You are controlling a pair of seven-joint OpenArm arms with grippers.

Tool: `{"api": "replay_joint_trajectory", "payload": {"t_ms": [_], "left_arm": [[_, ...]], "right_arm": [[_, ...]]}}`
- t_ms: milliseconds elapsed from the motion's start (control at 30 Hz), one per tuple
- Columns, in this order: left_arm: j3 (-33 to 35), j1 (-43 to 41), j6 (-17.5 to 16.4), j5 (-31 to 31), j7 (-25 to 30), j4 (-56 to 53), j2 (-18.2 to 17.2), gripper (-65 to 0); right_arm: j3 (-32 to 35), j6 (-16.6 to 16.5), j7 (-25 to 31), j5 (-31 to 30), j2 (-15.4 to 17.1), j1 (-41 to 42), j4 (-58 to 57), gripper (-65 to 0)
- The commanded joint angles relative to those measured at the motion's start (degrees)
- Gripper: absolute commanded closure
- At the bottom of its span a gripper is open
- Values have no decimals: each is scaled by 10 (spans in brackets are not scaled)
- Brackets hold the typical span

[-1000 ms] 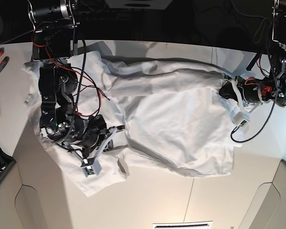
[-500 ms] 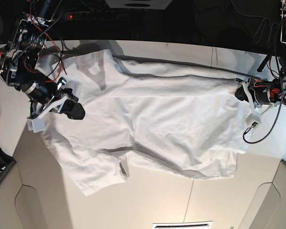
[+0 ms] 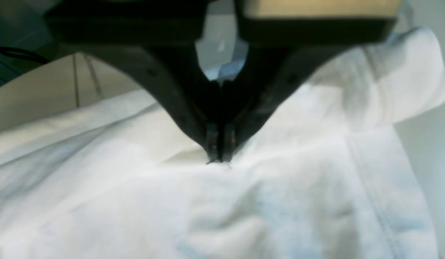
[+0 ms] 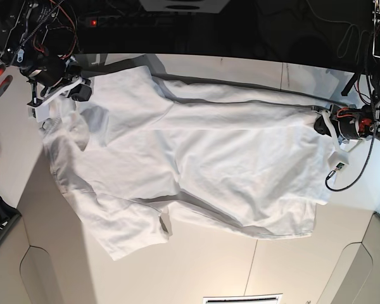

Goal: Layout the t-shirt on the table in an organized manner, then fold the t-shirt properly
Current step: 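Pull the shirt collar outward with the right gripper to spread the shirt, then hold the shirt edges with both grippers and stretch it flat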

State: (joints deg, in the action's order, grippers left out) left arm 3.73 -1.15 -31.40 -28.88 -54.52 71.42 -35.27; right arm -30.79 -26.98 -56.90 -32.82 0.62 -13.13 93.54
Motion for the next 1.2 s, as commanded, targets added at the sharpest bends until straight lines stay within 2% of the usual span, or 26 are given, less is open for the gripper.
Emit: {"api": "replay_joint_trajectory", "payload": {"t_ms": [0, 133, 200, 333, 433, 500, 567, 667, 733, 833, 1167], "left_arm": [[3, -21, 27, 62, -65, -10, -8, 0], [3, -37, 27, 54, -74, -10, -8, 0], [3, -42, 26, 44, -74, -10, -8, 0], [-2, -41, 22, 33, -70, -8, -8, 0], [-26, -41, 21, 18, -70, -4, -8, 0], [-53, -41, 1, 8, -65, -3, -8, 0], [-80, -41, -15, -3, -53, -3, -8, 0], [-115, -41, -14, -5, -53, -3, -8, 0], [-132, -41, -14, -5, -53, -3, -8, 0], [-147, -45, -14, -14, -53, -3, -8, 0], [-150, -76, -14, -22, -53, -3, -8, 0]], "right_arm": [[-1, -2, 0, -21, 3, -2, 10, 0], [-1, -2, -3, -23, 3, -12, 10, 0], [-1, -7, -8, -44, 3, -14, 11, 0], [0, -56, -16, -128, 3, -14, 29, 0], [10, -65, -10, -139, 3, -2, 49, 0], [23, -65, 11, -123, 3, 12, 49, 0], [44, -65, 34, -67, 3, 28, 46, 0], [81, -56, 48, 27, 3, 45, 23, 0], [97, -38, 58, 65, 3, 49, -2, 0], [103, -12, 63, 89, 3, 48, -38, 0], [101, 0, 57, 108, 3, 11, -61, 0]]}}
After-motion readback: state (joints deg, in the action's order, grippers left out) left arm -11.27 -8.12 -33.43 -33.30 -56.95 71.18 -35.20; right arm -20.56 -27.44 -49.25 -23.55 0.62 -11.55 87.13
